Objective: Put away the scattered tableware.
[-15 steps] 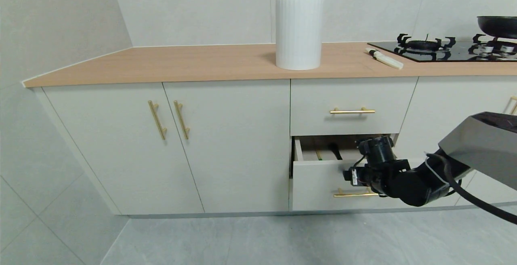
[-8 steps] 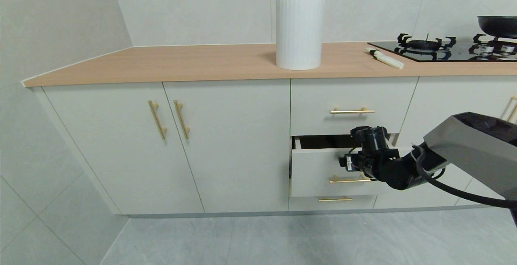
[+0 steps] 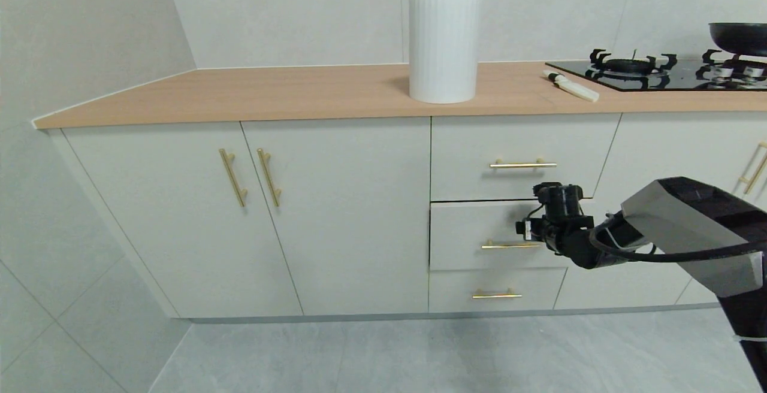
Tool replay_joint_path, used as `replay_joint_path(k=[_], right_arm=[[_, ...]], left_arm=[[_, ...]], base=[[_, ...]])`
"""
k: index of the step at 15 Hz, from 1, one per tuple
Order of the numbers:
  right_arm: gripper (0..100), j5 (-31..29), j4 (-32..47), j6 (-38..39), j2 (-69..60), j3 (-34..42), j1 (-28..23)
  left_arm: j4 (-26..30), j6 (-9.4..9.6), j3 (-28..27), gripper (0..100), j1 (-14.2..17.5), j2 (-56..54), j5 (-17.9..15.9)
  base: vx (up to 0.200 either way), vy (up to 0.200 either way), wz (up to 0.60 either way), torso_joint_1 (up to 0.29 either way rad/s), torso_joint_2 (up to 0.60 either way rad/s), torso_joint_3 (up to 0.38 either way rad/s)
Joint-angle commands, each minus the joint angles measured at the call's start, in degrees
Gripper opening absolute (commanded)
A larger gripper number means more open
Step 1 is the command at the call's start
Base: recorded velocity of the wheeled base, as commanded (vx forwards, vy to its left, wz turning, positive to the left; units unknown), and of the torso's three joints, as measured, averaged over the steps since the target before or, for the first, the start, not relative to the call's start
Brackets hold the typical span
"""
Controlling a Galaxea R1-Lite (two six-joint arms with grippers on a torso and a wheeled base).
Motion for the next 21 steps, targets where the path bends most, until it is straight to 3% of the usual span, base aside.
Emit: replay_joint_path(k=[1, 14, 19, 21], right_arm=[[100, -0.08, -0.52, 0.06, 1.53, -1.12, -0.54], [100, -0.61, -5.61, 0.06, 5.22, -5.86, -0.45], [100, -0.7, -5.61, 0.06, 4.87, -5.42, -0.36], [100, -0.7, -5.61, 0.06, 1.8, -1.2, -0.36]], left_arm=[[0.0, 0.01, 0.0, 100, 0.04, 0.02, 0.01], [0.0, 0.01, 0.0, 100, 0.04, 0.02, 0.01], [0.0, 0.01, 0.0, 100, 0.04, 0.02, 0.01], [0.0, 0.01, 0.0, 100, -0.05, 0.02, 0.01]], base=[[0.0, 0.0, 0.0, 0.0, 0.0, 0.0], [0.0, 0.0, 0.0, 0.0, 0.0, 0.0], [0.0, 0.0, 0.0, 0.0, 0.0, 0.0], [0.0, 0.0, 0.0, 0.0, 0.0, 0.0]])
